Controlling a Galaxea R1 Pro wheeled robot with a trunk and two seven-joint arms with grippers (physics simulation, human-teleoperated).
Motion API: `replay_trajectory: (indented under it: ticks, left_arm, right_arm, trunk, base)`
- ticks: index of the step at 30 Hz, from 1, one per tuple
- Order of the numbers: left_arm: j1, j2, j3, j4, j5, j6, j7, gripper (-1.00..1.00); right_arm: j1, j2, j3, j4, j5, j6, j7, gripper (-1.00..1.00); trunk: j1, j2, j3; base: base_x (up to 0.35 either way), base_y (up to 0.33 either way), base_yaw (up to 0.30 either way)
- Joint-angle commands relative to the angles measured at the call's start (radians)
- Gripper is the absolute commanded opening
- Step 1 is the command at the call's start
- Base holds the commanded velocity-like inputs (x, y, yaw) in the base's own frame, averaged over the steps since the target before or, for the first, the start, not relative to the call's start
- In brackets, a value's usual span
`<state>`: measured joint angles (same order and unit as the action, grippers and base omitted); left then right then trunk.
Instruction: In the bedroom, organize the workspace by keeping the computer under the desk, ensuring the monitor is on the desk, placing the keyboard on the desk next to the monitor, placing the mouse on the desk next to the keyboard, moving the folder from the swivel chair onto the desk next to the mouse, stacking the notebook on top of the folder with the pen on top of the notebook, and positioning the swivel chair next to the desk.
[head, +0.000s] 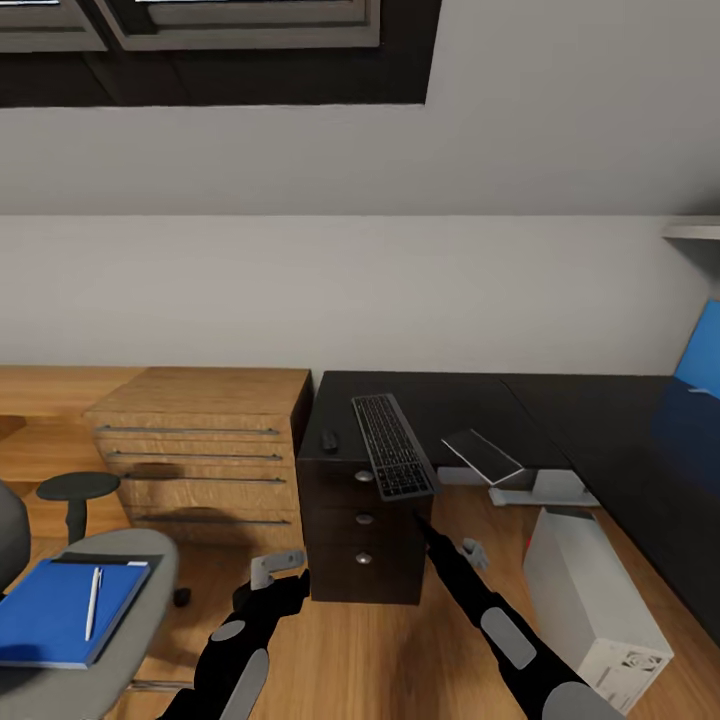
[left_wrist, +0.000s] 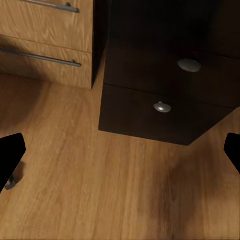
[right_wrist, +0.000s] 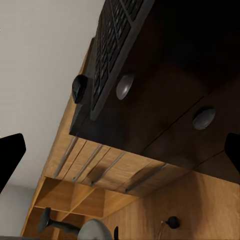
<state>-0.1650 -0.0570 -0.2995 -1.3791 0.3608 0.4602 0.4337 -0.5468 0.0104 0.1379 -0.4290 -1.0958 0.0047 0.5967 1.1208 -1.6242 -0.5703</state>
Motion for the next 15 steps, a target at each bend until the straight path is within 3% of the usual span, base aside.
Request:
replay_trajectory:
  ticks: [1, 6, 10, 12, 15]
  left_arm:
    - [-0.001, 0.000, -0.002, -0.001, 0.010, 0.002, 0.010, 1.00]
    - [-0.001, 0.000, -0.015, -0.001, 0.010, 0.003, 0.010, 1.00]
    - [-0.001, 0.000, -0.022, -0.002, 0.010, 0.003, 0.010, 1.00]
    - [-0.001, 0.000, -0.025, -0.002, 0.010, 0.003, 0.010, 1.00]
    - [0.002, 0.001, -0.038, -0.002, 0.010, 0.003, 0.009, 1.00]
  right_arm:
    - [-0.001, 0.000, 0.005, 0.000, -0.010, 0.002, -0.001, 1.00]
    - [-0.002, 0.015, 0.007, -0.001, -0.010, 0.015, -0.053, 1.00]
    - [-0.002, 0.046, 0.001, -0.004, -0.012, 0.018, -0.107, 1.00]
    - [-0.002, 0.064, -0.016, -0.013, -0.019, 0.020, -0.132, 1.00]
    - [-0.002, 0.070, -0.028, -0.018, -0.040, 0.022, -0.139, 1.00]
  trunk:
    - [0.004, -0.008, -0.004]
    - [0.023, -0.043, -0.020]
    - [0.038, -0.071, -0.032]
    - [0.038, -0.071, -0.032]
    - [0.038, -0.071, -0.032]
  base:
    - [0.000, 0.000, 0.000]
    - [0.000, 0.000, 0.000]
    - [0.000, 0.000, 0.000]
    - [0.000, 0.000, 0.000]
    - [0.000, 0.000, 0.000]
